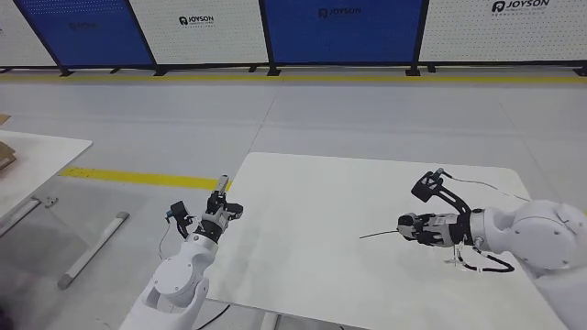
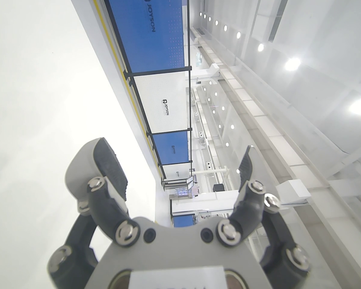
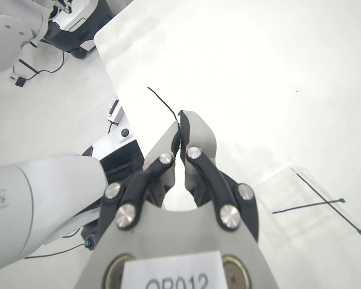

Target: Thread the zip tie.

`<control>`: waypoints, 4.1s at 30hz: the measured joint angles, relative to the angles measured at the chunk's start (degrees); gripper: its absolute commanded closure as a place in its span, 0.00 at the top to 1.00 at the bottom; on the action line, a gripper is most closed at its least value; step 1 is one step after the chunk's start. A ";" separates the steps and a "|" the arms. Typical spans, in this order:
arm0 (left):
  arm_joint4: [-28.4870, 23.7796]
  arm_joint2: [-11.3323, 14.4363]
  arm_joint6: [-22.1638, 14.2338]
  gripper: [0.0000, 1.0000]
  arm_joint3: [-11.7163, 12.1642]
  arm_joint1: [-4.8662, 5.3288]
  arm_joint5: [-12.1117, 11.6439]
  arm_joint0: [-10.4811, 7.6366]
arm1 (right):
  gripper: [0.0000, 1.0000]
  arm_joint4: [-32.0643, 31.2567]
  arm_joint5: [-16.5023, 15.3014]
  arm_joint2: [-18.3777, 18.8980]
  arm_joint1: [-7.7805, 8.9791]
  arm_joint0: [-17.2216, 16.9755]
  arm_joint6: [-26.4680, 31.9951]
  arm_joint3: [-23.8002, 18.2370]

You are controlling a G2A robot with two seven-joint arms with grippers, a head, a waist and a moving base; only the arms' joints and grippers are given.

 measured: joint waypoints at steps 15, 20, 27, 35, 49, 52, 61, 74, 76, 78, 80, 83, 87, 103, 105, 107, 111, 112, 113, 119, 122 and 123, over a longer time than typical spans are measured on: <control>0.00 0.00 0.00 1.00 0.00 0.00 0.00 0.00 | 0.00 -8.73 0.00 -1.33 0.68 -0.92 -3.21 -8.87; 0.00 0.00 0.00 1.00 0.00 0.00 0.00 0.00 | 0.00 -5.77 0.00 -0.94 1.66 -1.13 -3.81 -10.37; 0.00 0.00 0.00 1.00 0.00 0.00 0.00 0.00 | 0.00 -6.10 0.00 -0.95 1.63 -1.12 -3.78 -10.34; 0.00 0.00 0.00 1.00 0.00 0.00 0.00 0.00 | 0.00 -15.35 -0.02 -0.03 1.72 -1.17 -10.81 -10.54; 0.00 0.00 0.00 1.00 0.00 0.00 0.00 0.00 | 0.00 -28.69 0.00 -13.34 2.68 6.80 -20.63 -7.54; 0.00 0.00 0.00 1.00 0.00 0.00 0.00 0.00 | 0.00 -29.03 0.00 -13.22 2.68 6.72 -20.59 -7.58; 0.00 0.00 0.00 1.00 0.00 0.00 0.00 0.00 | 0.00 -31.09 0.20 -13.04 2.64 6.48 -21.83 -7.45; 0.00 0.00 0.00 1.00 0.00 0.00 0.00 0.00 | 0.00 -58.44 0.00 -21.04 3.11 7.46 -33.01 -11.96; 0.00 0.00 0.00 1.00 0.00 0.00 0.00 0.00 | 0.00 -58.32 0.00 -21.00 3.10 7.44 -32.93 -11.96; 0.00 0.00 0.00 1.00 0.00 0.00 0.00 0.00 | 0.00 -58.32 0.00 -20.97 3.10 7.41 -32.86 -11.98; 0.00 0.00 0.00 1.00 0.00 0.00 0.00 0.00 | 0.00 -58.33 0.00 -20.97 3.10 7.41 -32.86 -11.98; -0.02 0.01 0.01 1.00 0.01 -0.01 0.02 -0.02 | 0.00 -58.33 0.00 -20.97 3.10 7.41 -32.86 -11.98; -1.05 1.07 -1.53 1.00 -0.98 -0.11 3.51 -1.19 | 0.00 -58.33 0.00 -20.97 3.10 7.41 -32.86 -11.98; -2.17 5.55 -8.89 1.00 -10.33 0.26 19.45 -2.34 | 0.00 -58.33 0.00 -20.97 3.10 7.41 -32.86 -11.98; -2.16 5.55 -8.90 1.00 -10.33 0.26 19.48 -2.34 | 0.00 -58.33 0.00 -20.97 3.10 7.41 -32.86 -11.98; -2.52 5.69 -9.08 1.00 -9.99 0.24 19.48 -2.27 | 0.00 -58.34 0.00 -20.97 3.10 7.41 -32.87 -11.99; -7.56 5.55 -11.35 1.00 -7.60 0.55 19.48 -2.33 | 0.00 -62.89 0.01 -20.42 3.18 6.85 -34.60 -13.90; -8.77 5.47 -12.14 1.00 -7.41 0.75 19.48 -2.30 | 0.00 -64.76 0.01 -20.37 3.26 6.76 -35.01 -14.55; -10.21 5.32 -13.27 1.00 -7.42 1.11 19.48 -2.11 | 0.00 -67.47 0.01 -20.45 3.39 6.72 -35.18 -15.31; -16.63 5.81 -19.98 1.00 -6.90 4.39 19.48 -0.21 | 0.00 -78.02 0.00 -24.43 4.12 7.90 -37.10 -17.30; -21.94 8.03 -20.45 1.00 -4.90 6.80 19.48 -1.06 | 0.00 -78.51 0.00 -29.37 4.54 10.64 -42.36 -16.24; -22.57 8.40 -20.33 1.00 -4.66 7.15 19.48 -1.28 | 0.00 -78.11 0.00 -30.00 4.57 10.96 -43.95 -16.06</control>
